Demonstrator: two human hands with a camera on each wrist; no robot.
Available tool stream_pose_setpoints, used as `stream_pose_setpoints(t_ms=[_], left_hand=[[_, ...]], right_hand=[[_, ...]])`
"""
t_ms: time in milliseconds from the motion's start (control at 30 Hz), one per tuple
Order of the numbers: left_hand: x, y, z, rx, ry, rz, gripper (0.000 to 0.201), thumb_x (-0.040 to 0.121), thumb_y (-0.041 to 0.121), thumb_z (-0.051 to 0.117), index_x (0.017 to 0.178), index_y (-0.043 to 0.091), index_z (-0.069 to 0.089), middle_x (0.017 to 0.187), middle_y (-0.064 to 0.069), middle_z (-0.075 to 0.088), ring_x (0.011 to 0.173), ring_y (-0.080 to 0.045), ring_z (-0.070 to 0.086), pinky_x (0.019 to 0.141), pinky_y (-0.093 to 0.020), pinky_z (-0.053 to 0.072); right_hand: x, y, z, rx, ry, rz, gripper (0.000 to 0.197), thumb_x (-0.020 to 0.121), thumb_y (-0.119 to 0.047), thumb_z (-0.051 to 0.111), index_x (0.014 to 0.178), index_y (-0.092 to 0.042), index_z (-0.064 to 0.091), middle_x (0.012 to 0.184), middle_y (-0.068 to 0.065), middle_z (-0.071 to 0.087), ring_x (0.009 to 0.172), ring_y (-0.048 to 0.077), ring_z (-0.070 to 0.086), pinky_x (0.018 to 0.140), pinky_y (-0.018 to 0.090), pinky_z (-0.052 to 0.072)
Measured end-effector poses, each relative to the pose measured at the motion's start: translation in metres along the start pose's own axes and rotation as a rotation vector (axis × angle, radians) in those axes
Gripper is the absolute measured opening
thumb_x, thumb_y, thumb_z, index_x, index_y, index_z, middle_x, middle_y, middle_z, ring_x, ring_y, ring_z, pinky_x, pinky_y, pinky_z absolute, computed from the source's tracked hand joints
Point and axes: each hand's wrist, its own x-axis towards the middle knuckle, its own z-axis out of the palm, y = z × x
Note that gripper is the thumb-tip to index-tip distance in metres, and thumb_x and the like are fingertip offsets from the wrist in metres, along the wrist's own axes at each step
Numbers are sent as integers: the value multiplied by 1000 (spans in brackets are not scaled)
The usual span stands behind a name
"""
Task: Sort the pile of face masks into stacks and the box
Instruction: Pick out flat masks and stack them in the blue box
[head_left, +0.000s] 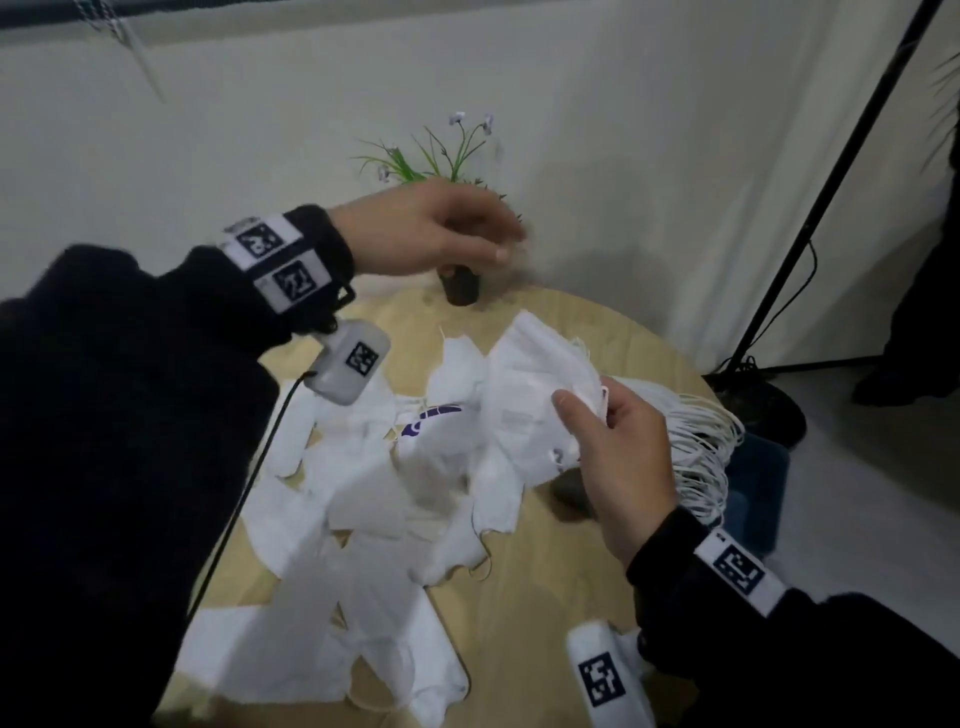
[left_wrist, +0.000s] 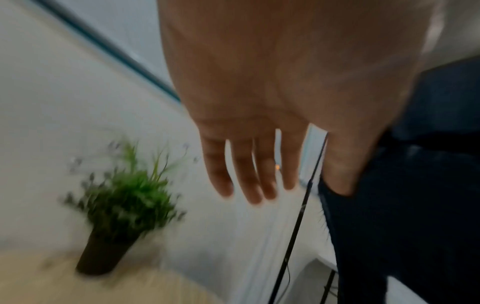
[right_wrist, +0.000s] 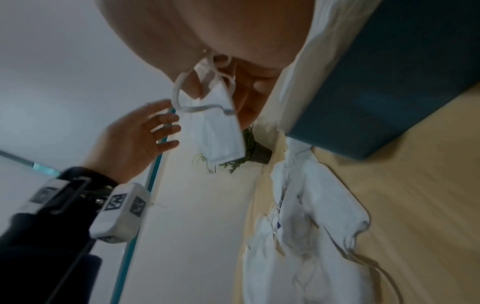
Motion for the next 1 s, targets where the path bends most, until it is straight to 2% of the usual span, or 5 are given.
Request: stream_pose_setpoints(t_ms=[100,267,567,833,1000], left_hand=[[55,-15,5,93,92,-157,34,91,39,73,124,29,68,108,10,70,90,-15,67,76,-34,56],[126,-73,97,432,-34,-318,64,87,38,79,143,17,55,139,-8,62,123,-30,60,92,-30,47],[156,-135,211,292,-46,-519,108,71,46,88,158,19,31,149,-12,52,133,-37,53,106,-47,48],[114,-107,133,186,159,-448,32,80,46,84,95,20,72,88,0,68,86,-26,67,67,-29,41],[12,-67,64,-139,262,-431,16,87,23,81,98,21,69,96,-1,74,93,-25,71,76,-35,55]], right_hand=[[10,-2,-22,111,166,58,14,100,-13,62,94,-20,73,88,-9,78,81,11,75,63,30,60],[18,3,-49,147,322,68,15,97,-20,62,97,-28,74,109,-6,78,104,21,73,96,53,58],[26,10,-63,223,352,48,25,102,-11,57,100,-29,75,107,-10,79,103,16,74,92,40,58],[26,9,-48,206,318,72,26,102,-14,59,92,-31,76,104,-9,79,101,17,75,91,41,59],[20,4,-35,210,245,112,22,103,-10,57,96,-24,72,99,-11,78,95,13,74,75,29,59]])
